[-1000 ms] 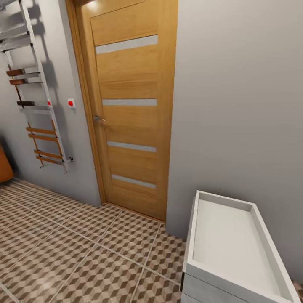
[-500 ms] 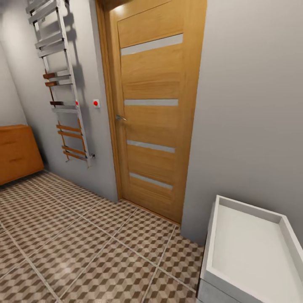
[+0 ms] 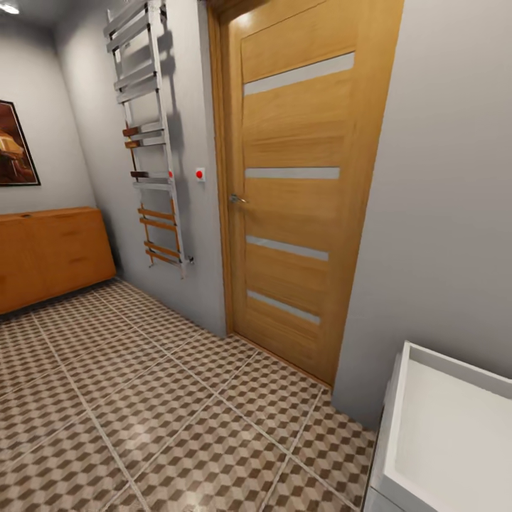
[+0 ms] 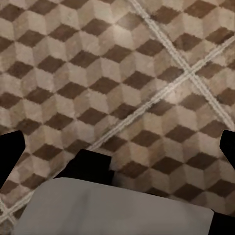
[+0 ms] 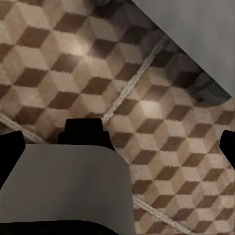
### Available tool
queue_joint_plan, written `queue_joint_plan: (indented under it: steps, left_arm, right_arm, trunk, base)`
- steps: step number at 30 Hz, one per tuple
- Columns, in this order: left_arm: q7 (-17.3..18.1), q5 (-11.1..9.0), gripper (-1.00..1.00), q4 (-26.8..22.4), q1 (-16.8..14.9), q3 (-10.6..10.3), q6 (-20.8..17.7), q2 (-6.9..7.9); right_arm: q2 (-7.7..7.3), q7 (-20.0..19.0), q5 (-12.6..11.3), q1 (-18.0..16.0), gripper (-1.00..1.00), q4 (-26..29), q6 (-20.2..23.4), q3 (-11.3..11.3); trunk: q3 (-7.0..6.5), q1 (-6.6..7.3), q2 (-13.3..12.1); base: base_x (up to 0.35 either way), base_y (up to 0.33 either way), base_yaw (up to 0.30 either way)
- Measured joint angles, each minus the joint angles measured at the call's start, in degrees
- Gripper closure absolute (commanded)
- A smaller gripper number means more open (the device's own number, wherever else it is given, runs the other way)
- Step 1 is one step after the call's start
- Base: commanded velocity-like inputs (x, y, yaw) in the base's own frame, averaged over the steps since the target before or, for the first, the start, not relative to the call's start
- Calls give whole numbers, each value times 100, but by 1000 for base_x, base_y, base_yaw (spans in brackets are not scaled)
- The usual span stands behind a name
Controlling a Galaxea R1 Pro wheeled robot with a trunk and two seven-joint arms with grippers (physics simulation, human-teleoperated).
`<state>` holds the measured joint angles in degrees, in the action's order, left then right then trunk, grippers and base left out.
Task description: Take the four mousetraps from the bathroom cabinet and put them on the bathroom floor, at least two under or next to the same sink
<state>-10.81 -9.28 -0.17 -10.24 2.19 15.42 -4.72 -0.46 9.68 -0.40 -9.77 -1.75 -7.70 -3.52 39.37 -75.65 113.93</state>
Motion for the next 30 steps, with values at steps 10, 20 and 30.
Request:
queue_joint_plan:
  steps: [10,20,30]
  left_arm:
    - [-1,-4,-100,-1,0,0,0,0]
    - [-4,-4,-100,1,0,0,0,0]
    - [-7,-2,-100,1,0,0,0,0]
  right_arm:
    - [-2,0,0,-1,-100,0,0,0]
    - [-5,0,0,0,-100,0,0,0]
    - [-5,0,0,0,-100,0,0,0]
  trunk:
    - [0,0,0]
    - [0,0,0]
    - [0,0,0]
  base:
    - [0,0,284]
    - [0,0,284]
    - [0,0,284]
